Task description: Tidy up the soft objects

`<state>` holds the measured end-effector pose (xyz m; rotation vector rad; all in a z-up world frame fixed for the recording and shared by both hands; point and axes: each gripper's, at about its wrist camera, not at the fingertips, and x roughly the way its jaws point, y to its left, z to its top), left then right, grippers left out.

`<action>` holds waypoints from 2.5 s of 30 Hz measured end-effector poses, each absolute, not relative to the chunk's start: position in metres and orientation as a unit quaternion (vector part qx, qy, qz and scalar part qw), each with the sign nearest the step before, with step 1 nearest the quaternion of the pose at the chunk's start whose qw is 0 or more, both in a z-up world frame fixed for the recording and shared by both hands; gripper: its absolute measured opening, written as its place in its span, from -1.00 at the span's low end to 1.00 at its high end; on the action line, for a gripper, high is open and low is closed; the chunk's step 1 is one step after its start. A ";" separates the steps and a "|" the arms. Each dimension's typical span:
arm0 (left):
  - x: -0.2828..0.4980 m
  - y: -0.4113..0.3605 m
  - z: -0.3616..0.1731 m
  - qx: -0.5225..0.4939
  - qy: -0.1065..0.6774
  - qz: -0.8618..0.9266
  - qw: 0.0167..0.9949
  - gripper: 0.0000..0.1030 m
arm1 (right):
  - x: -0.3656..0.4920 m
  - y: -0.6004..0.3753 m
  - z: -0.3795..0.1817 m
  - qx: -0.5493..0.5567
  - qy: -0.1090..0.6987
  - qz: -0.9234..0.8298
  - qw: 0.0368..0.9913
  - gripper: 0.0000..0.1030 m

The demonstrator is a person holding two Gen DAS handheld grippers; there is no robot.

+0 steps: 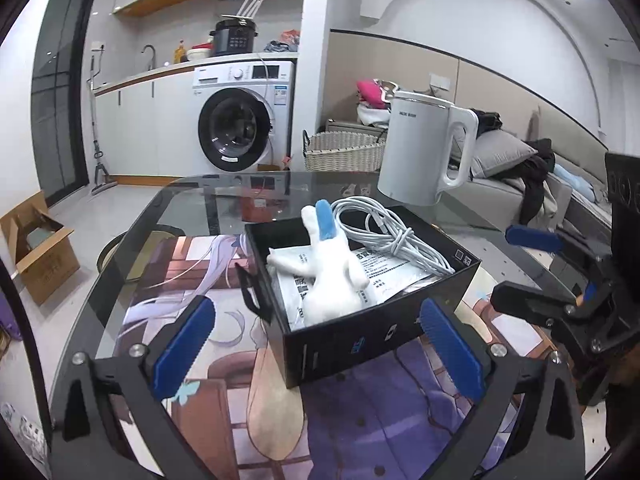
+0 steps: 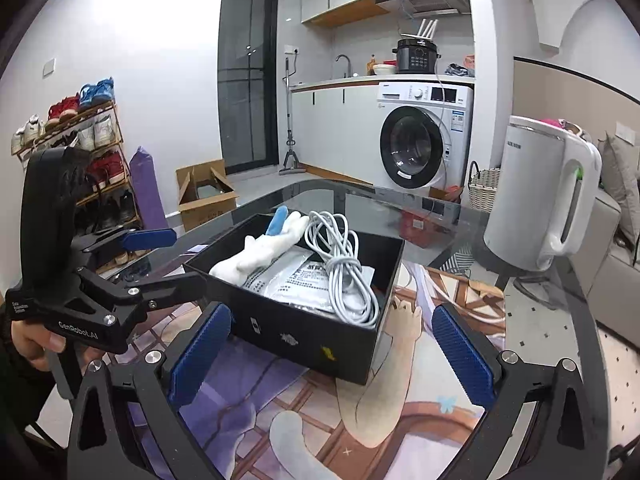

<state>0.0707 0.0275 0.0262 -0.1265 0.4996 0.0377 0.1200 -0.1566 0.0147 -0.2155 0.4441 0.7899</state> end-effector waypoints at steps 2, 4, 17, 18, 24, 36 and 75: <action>0.069 0.027 0.024 -0.066 0.247 0.018 0.967 1.00 | 0.119 -0.159 0.010 -0.099 0.211 0.378 0.896 0.99; 0.068 0.025 0.024 -0.059 0.242 0.026 0.968 1.00 | 0.118 -0.161 0.007 -0.097 0.207 0.374 0.899 0.99; 0.064 0.021 0.024 -0.055 0.220 0.047 0.973 1.00 | 0.110 -0.162 0.008 -0.109 0.184 0.374 0.902 0.99; 0.063 0.021 0.024 -0.055 0.218 0.047 0.973 1.00 | 0.109 -0.160 0.008 -0.114 0.182 0.374 0.902 0.99; 0.064 0.023 0.023 -0.060 0.222 0.054 0.972 1.00 | 0.107 -0.158 0.008 -0.121 0.177 0.378 0.901 0.99; 0.063 0.019 0.025 -0.053 0.216 0.058 0.973 1.00 | 0.103 -0.163 0.009 -0.112 0.169 0.371 0.906 0.99; 0.062 0.019 0.023 -0.054 0.214 0.057 0.974 1.00 | 0.104 -0.166 0.012 -0.112 0.165 0.362 0.910 0.99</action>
